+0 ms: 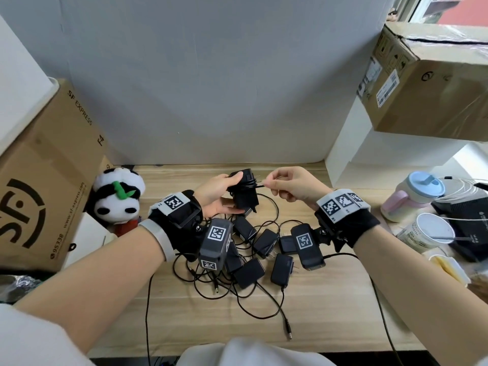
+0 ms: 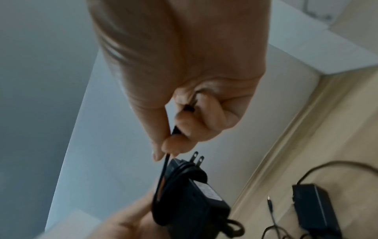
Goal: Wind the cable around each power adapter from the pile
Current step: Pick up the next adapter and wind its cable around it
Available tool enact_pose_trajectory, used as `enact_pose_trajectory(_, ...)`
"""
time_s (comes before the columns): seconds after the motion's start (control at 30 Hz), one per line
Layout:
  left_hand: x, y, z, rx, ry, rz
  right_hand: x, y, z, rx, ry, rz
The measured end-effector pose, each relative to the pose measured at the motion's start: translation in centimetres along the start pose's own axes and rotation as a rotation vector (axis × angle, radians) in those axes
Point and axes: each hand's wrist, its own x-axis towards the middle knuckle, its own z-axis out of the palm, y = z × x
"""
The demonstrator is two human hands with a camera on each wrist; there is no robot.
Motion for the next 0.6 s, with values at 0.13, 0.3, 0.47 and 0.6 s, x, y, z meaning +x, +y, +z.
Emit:
enact_pose_trajectory(0.13,0.5,-0.2,-0.3,0.072,0.133,0.014,-0.1,0.0,0.2,0.481,0.061,-0.012)
enact_pose_trajectory(0.3,0.9,-0.4,-0.2,0.023,0.142,0.105,0.1,0.0,1.2,0.688,0.12,0.009)
enact_pose_trajectory(0.47,0.4,-0.7,-0.3,-0.11,0.125,0.145,-0.2,-0.4,1.7,0.403,0.137,0.108)
enact_pose_trajectory(0.6,0.3,-1.0,-0.1,-0.137,0.133,0.163,-0.3,-0.7,2.1,0.265,0.141,0.189)
